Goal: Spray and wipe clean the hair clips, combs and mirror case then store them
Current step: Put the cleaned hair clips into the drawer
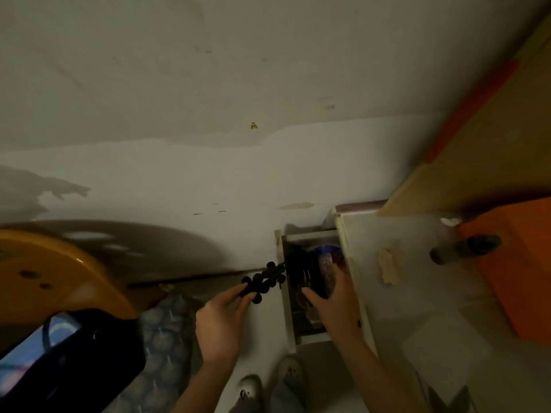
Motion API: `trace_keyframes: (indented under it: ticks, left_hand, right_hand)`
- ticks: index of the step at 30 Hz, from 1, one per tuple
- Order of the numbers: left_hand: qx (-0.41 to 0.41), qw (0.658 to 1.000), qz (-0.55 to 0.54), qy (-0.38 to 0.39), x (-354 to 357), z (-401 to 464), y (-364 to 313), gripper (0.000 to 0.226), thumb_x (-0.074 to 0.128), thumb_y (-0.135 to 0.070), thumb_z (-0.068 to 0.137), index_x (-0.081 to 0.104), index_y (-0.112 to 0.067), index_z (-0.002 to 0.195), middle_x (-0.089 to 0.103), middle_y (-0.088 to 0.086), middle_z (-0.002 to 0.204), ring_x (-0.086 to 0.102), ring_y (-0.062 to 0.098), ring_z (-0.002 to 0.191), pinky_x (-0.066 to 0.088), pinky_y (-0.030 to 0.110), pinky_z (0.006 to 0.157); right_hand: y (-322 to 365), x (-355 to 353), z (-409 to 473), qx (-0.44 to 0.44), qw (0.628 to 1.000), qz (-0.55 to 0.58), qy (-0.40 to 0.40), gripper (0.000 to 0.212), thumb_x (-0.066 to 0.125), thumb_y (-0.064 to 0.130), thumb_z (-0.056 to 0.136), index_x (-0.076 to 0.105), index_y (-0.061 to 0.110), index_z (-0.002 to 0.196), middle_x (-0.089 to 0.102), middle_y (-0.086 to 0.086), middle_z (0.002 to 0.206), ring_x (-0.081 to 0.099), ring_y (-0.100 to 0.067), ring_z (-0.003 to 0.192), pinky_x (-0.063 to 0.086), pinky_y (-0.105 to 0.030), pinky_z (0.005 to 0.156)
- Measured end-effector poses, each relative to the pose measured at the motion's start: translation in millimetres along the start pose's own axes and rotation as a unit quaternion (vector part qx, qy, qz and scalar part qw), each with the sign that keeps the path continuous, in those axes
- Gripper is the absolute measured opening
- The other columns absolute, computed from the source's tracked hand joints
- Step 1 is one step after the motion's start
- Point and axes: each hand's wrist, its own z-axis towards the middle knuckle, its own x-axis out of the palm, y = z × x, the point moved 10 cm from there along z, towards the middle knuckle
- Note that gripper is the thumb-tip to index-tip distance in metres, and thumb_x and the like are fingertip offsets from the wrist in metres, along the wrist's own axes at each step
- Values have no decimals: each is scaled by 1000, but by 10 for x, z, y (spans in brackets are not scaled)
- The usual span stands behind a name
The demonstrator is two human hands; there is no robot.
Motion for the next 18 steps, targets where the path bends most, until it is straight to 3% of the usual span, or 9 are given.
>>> trace_keyframes:
  ticks: [3, 7, 9, 13, 18]
  left_hand:
    - [-8, 1000, -5, -15, 144, -2, 126, 22, 80, -16, 73, 78, -21, 94, 75, -8, 85, 55, -14, 68, 40, -1, 60]
    - [-29, 999, -16, -27, 277, 3, 309, 24, 82, -12, 71, 77, -17, 94, 63, -25, 72, 57, -12, 57, 40, -2, 58]
    - [-42, 998, -22, -29, 334, 1, 403, 25, 82, -12, 70, 77, -17, 94, 57, -32, 71, 59, -17, 63, 38, -4, 59]
    - [-46, 998, -28, -38, 388, -12, 517, 27, 82, -10, 69, 76, -17, 94, 57, -33, 72, 56, -24, 70, 38, -5, 60]
    - [-47, 998, -28, -41, 429, -7, 618, 29, 81, -13, 70, 75, -22, 97, 65, -22, 79, 61, -18, 73, 42, -3, 64]
  right_hand:
    - [-79, 162, 268, 1, 1000, -13, 1, 86, 80, 33, 75, 34, 12, 145, 42, -8, 146, 39, -24, 134, 35, -42, 111]
    - [-163, 373, 566, -6, 1000, -21, 13, 84, 79, 38, 74, 38, 11, 143, 46, -9, 142, 43, -24, 131, 39, -44, 108]
    - [-212, 458, 670, -4, 999, -32, 21, 86, 78, 40, 75, 36, 10, 145, 44, -10, 144, 41, -25, 133, 39, -43, 108]
    - [-269, 567, 805, -8, 999, -39, 27, 89, 75, 42, 77, 32, 8, 147, 40, -12, 147, 37, -26, 136, 35, -39, 111]
    - [-291, 641, 873, -13, 999, -35, 30, 90, 73, 45, 77, 31, 8, 147, 38, -13, 149, 34, -27, 138, 33, -43, 112]
